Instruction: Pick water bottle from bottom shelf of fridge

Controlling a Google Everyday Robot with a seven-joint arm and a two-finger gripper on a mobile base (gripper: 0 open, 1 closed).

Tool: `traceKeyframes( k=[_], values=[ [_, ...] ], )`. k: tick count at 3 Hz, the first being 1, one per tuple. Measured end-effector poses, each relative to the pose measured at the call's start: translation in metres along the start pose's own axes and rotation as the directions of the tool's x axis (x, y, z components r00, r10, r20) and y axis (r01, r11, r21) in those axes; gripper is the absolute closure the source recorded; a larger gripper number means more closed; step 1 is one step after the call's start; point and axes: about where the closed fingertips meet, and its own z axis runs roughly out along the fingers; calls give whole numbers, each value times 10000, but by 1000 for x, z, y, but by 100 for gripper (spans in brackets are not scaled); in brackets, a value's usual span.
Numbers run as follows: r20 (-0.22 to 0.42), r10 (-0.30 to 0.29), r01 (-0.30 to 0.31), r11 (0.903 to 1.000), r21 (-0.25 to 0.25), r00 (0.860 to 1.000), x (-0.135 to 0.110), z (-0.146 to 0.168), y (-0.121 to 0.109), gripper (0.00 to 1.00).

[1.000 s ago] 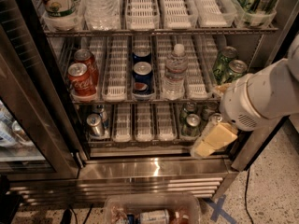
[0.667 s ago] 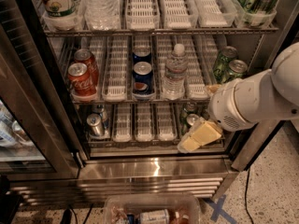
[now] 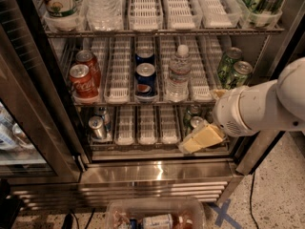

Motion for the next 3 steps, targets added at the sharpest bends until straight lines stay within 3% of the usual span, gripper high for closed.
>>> traceKeyframes(
  k=[1, 2, 3],
  values=[
    [804, 891, -954, 9924, 779, 9928, 6, 21, -20, 0],
    [1752, 1596, -1874, 9698, 1558, 9715, 3, 36, -42, 0],
    [2492, 2001, -2607, 9350, 2405, 9476, -3, 38, -58, 0]
  ],
)
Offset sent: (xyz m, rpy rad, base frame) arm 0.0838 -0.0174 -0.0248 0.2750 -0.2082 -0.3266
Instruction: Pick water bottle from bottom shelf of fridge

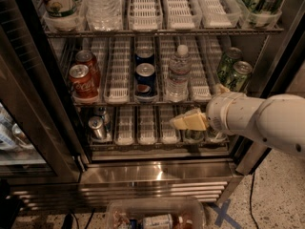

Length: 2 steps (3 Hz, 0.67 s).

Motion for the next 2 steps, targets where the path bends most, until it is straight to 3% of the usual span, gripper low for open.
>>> traceKeyframes(
  k=[2],
  values=[
    [1265, 643, -842, 9836, 1593, 9899, -22, -1, -21, 0]
  ],
)
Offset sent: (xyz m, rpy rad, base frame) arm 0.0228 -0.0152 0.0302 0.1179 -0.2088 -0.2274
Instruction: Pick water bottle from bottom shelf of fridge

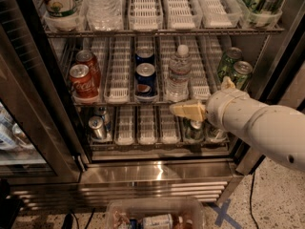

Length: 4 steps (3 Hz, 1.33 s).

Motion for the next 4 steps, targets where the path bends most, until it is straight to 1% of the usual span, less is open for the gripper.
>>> traceKeyframes(
  k=[1, 2, 3, 4],
  values=[
    [344, 373, -376, 9993, 79, 9987, -5, 1, 2, 0],
    [458, 274, -281, 9995, 156, 9986, -8, 0, 3, 0],
    [1049, -133, 87, 9990, 441, 9944, -12, 13, 4, 0],
    [1783, -344, 203, 9966, 801, 9834, -20, 30, 6, 14]
  ],
)
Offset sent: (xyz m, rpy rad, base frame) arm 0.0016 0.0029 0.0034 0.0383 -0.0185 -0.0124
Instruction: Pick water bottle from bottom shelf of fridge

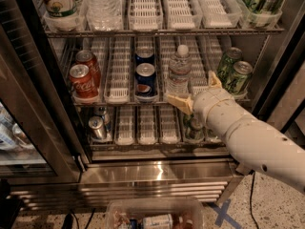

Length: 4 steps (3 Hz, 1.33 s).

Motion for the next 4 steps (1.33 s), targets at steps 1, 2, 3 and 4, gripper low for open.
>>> traceKeyframes(
  k=[1, 2, 3, 4],
  values=[
    [502, -64, 51, 9996, 263, 9987, -3, 8, 1, 24],
    [866, -111, 75, 9991, 415, 9962, -7, 12, 3, 24],
    [1085, -127, 73, 9987, 504, 9940, -10, 14, 5, 25],
    [1183, -87, 17, 9983, 586, 9929, -10, 16, 6, 29]
  ],
)
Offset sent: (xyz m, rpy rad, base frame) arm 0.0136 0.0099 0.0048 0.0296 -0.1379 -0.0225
